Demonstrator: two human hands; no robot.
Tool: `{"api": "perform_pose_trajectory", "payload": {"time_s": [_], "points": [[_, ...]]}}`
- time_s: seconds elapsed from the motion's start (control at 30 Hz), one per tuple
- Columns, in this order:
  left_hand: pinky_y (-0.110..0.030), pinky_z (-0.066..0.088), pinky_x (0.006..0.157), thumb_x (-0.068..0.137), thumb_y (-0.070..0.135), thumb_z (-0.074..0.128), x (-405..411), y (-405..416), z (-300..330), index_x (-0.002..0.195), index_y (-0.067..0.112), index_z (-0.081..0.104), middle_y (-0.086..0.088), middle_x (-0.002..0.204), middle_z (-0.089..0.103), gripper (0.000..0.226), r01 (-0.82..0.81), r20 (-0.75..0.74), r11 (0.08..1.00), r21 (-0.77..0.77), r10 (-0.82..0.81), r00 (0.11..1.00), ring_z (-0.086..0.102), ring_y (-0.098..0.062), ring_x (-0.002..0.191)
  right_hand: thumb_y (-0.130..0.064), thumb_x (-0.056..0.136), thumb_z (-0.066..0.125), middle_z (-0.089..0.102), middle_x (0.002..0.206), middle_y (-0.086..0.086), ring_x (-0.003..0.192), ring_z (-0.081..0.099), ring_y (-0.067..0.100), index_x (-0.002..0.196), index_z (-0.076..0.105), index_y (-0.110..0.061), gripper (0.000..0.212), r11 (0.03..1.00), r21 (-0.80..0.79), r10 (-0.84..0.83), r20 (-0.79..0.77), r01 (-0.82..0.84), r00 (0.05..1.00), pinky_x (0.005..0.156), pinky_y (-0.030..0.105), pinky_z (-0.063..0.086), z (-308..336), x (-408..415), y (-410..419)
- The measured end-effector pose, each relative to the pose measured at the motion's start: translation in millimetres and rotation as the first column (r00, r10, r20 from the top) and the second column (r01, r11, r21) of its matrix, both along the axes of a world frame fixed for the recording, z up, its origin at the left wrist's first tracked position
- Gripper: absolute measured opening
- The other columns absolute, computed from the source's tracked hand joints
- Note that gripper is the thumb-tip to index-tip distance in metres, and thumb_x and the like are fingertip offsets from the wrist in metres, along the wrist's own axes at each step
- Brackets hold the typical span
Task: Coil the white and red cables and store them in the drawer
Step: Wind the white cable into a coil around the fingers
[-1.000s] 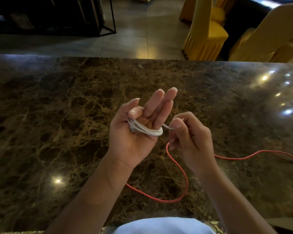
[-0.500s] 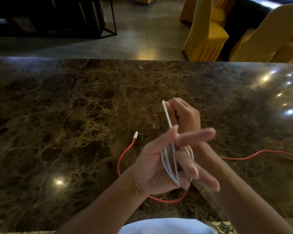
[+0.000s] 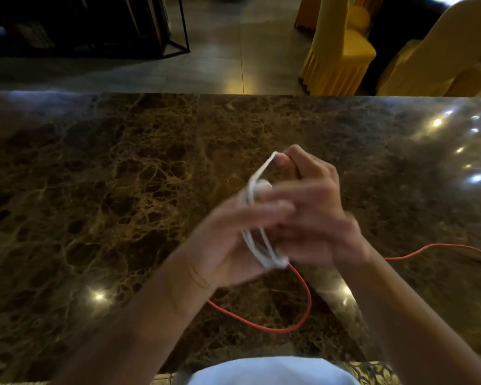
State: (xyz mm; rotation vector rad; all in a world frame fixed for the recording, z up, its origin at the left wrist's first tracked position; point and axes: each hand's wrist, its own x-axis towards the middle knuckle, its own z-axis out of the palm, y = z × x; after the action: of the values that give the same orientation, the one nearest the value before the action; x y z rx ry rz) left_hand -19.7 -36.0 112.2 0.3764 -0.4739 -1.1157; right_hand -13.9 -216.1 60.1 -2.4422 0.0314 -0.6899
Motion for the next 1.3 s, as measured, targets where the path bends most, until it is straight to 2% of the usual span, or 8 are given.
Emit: {"api": "perform_pose_trajectory", "payload": {"time_s": [0.17,0.3,0.4,0.5,0.67,0.83,1.03,1.3], "points": [[-0.042,0.034,0.123,0.113,0.031,0.029,44.1,-8.3,11.3,0.142,-0.009,0.043,-0.03,0.139,0.059,0.052,-0.31,-0.237,0.951,0.01,0.303,0.923,0.043,-0.041,0.146,-0.042,0.109,0.047,0.052,0.067,-0.007,0.059,0.052,0.017,0.079,0.059,-0.015,0.041,0.998,-0.051,0.029,0.043,-0.027,0.999,0.055,0.042,0.048,11.9,-30.6,-6.1],[-0.041,0.019,0.13,0.106,0.065,0.031,53.3,-13.5,13.1,0.156,-0.01,0.024,-0.029,0.16,0.035,0.09,-0.319,-0.356,0.947,-0.033,0.288,0.889,0.024,-0.042,0.156,-0.032,0.107,0.056,0.053,0.066,-0.01,0.058,0.054,0.013,0.076,0.063,-0.014,0.036,0.991,-0.121,0.068,0.031,-0.063,0.997,0.056,0.036,0.048,28.2,-58.5,28.4],[-0.044,0.012,0.131,0.101,0.075,0.024,48.5,-21.3,13.9,0.159,-0.009,0.012,-0.032,0.165,0.021,0.103,-0.293,-0.26,0.955,-0.053,0.271,0.927,0.018,-0.044,0.157,-0.029,0.106,0.058,0.054,0.063,-0.009,0.055,0.052,0.012,0.073,0.061,-0.015,0.036,0.988,-0.148,0.052,0.049,-0.045,0.997,0.054,0.033,0.047,42.5,-65.1,38.4],[-0.045,0.009,0.131,0.099,0.077,0.015,42.0,-26.3,13.0,0.157,-0.007,0.015,-0.032,0.163,0.02,0.102,-0.302,-0.141,0.953,-0.027,0.296,0.945,0.015,-0.043,0.158,-0.03,0.104,0.056,0.051,0.063,-0.009,0.055,0.049,0.012,0.074,0.059,-0.016,0.034,0.977,-0.205,0.062,0.025,-0.056,0.998,0.053,0.033,0.046,56.5,-65.9,35.2],[-0.04,0.013,0.13,0.103,0.073,0.024,36.5,-24.0,7.9,0.158,-0.005,0.013,-0.025,0.166,0.02,0.096,-0.277,-0.278,0.958,-0.069,0.248,0.928,0.013,-0.038,0.16,-0.028,0.103,0.057,0.048,0.074,-0.013,0.062,0.045,0.006,0.085,0.059,-0.014,0.023,0.958,-0.214,0.188,-0.038,-0.192,0.981,0.057,0.023,0.042,69.3,-62.9,25.3],[-0.039,0.012,0.131,0.103,0.071,0.026,30.7,-20.0,7.7,0.159,-0.003,0.013,-0.022,0.169,0.018,0.094,-0.3,-0.304,0.951,-0.068,0.267,0.914,0.013,-0.036,0.16,-0.026,0.103,0.06,0.057,0.075,-0.004,0.062,0.051,0.013,0.088,0.062,-0.007,0.024,0.948,-0.021,0.316,-0.023,-0.316,0.949,0.057,0.025,0.043,67.0,-58.7,17.7],[-0.039,0.014,0.131,0.105,0.064,0.025,25.4,-23.9,5.3,0.157,-0.003,0.025,-0.023,0.166,0.027,0.085,-0.395,-0.26,0.919,0.003,0.382,0.887,0.022,-0.035,0.158,-0.024,0.092,0.075,0.067,0.079,0.003,0.066,0.063,0.015,0.093,0.062,-0.008,0.021,0.914,0.36,0.14,0.158,-0.189,0.977,0.058,0.032,0.053,51.7,-55.5,28.6],[-0.038,0.017,0.131,0.106,0.061,0.039,26.2,-23.3,0.4,0.158,-0.003,0.028,-0.025,0.165,0.032,0.083,-0.434,-0.342,0.897,0.079,0.433,0.834,0.029,-0.037,0.155,-0.004,0.096,0.068,0.067,0.098,0.012,0.085,0.065,0.024,0.102,0.071,0.007,0.012,0.987,0.131,0.042,0.332,-0.09,0.942,0.074,0.035,0.055,28.7,-55.2,39.4]]}}
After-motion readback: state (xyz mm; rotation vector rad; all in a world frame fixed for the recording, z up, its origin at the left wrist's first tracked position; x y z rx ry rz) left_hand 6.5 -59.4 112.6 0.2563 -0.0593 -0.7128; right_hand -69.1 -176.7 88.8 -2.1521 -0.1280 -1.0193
